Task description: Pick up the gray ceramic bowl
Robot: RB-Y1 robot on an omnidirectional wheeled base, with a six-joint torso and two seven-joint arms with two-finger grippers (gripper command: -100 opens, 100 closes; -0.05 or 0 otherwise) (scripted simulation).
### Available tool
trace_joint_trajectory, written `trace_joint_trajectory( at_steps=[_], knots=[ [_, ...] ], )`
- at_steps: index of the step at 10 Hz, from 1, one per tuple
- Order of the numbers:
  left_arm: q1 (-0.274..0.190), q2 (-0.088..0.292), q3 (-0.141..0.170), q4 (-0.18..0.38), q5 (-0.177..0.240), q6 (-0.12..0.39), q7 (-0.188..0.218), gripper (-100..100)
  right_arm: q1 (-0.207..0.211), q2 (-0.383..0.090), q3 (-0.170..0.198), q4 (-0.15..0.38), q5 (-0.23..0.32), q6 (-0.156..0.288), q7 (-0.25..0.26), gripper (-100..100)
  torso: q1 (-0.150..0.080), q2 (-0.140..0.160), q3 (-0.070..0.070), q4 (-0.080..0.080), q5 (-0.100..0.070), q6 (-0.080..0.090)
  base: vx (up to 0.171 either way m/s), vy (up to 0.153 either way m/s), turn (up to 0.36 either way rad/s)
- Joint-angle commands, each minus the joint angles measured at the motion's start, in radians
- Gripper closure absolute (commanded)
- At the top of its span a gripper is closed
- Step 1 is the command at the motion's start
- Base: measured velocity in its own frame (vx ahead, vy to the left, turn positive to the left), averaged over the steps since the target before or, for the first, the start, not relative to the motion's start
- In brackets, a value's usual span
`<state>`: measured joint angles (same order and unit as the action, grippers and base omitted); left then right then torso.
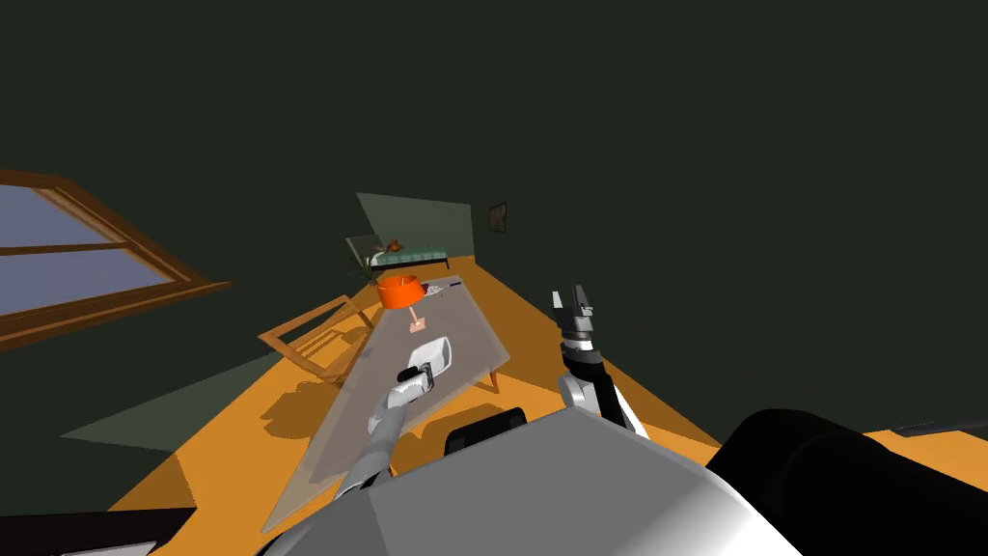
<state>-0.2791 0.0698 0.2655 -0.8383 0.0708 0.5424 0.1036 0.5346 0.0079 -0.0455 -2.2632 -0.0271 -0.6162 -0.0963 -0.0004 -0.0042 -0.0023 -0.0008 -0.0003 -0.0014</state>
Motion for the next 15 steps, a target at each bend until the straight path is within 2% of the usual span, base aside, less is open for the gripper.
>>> trace_joint_trajectory(
  at_steps=[1, 2, 3, 4, 5, 6, 7, 8, 9, 10, 11, 12, 15],
  knots=[
    [-0.031, -0.001, -0.005, 0.05, 0.006, -0.022, -0.02, -100, 0.0, 0.0, 0.0, 0.0, 0.0, 0.0, 0.0, 0, 0.0, 0.0, 0.0, 0.0, 0.0, 0.0, 0.037, -0.027, 0.143],
    [-0.031, -0.001, -0.005, 0.067, 0.006, -0.022, -0.02, -100, 0.0, 0.0, 0.0, 0.0, 0.0, 0.0, 0.0, 0, 0.0, 0.0, 0.0, 0.0, 0.0, 0.001, 0.015, -0.011, -0.075],
    [-0.073, -0.011, -0.017, 0.104, 0.012, -0.048, -0.055, -100, 0.0, 0.0, 0.0, 0.0, 0.0, 0.0, 0.0, 0, 0.0, 0.002, 0.001, 0.0, 0.0, 0.001, 0.026, -0.001, 0.354],
    [-0.073, -0.011, -0.017, 0.129, 0.012, -0.048, -0.055, -100, 0.0, 0.0, 0.0, 0.0, 0.0, 0.0, 0.0, 0, 0.001, 0.001, 0.001, 0.0, 0.0, 0.0, 0.028, -0.019, 0.21],
    [-0.116, -0.022, -0.029, 0.167, 0.018, -0.074, -0.09, -100, 0.0, 0.0, 0.0, 0.0, 0.0, 0.0, 0.0, 0, 0.0, 0.001, 0.001, 0.0, 0.0, 0.001, 0.049, -0.013, 0.354],
    [-0.116, -0.022, -0.029, 0.184, 0.018, -0.074, -0.09, -100, 0.0, 0.0, 0.0, 0.0, 0.0, 0.0, 0.0, 0, 0.0, 0.0, 0.0, 0.0, 0.0, 0.0, 0.049, -0.021, 0.194],
    [-0.159, -0.032, -0.04, 0.215, 0.024, -0.099, -0.125, -100, 0.0, 0.0, 0.0, 0.0, 0.0, 0.0, 0.0, 0, 0.0, 0.0, 0.0, 0.0, 0.0, 0.001, 0.036, -0.026, 0.341],
    [-0.159, -0.032, -0.04, 0.253, 0.024, -0.099, -0.125, -100, 0.0, 0.0, 0.0, 0.0, 0.0, 0.0, 0.0, 0, 0.0, 0.0, 0.0, 0.0, 0.0, 0.0, 0.03, -0.029, 0.163],
    [-0.201, -0.043, -0.052, 0.275, 0.03, -0.125, -0.159, -100, 0.0, 0.0, 0.0, 0.0, 0.0, 0.0, 0.0, 0, 0.0, 0.001, 0.0, 0.0, 0.0, 0.001, 0.038, -0.018, 0.359],
    [-0.202, -0.043, -0.052, 0.307, 0.03, -0.125, -0.159, -100, 0.0, 0.0, 0.0, 0.0, 0.0, 0.0, 0.0, 0, 0.0, 0.0, 0.0, 0.0, 0.0, 0.0, 0.037, -0.024, 0.188],
    [-0.205, -0.039, -0.05, 0.309, 0.032, -0.132, -0.154, -100, 0.0, 0.0, 0.0, 0.0, 0.0, 0.0, 0.0, 0, 0.0, 0.0, 0.0, 0.0, 0.0, 0.001, 0.014, -0.011, 0.008],
    [-0.207, -0.038, -0.05, 0.316, 0.032, -0.137, -0.157, 100, 0.0, 0.0, 0.0, 0.0, 0.0, 0.0, 0.0, 0, 0.001, 0.002, 0.001, 0.0, 0.0, 0.001, 0.0, 0.0, 0.0],
    [-0.206, -0.039, -0.05, 0.316, 0.032, -0.135, -0.156, 100, 0.0, 0.0, 0.0, 0.0, 0.0, 0.0, 0.0, 0, 0.002, 0.004, 0.002, 0.001, 0.0, 0.001, 0.002, 0.0, -0.001]
  ],
)
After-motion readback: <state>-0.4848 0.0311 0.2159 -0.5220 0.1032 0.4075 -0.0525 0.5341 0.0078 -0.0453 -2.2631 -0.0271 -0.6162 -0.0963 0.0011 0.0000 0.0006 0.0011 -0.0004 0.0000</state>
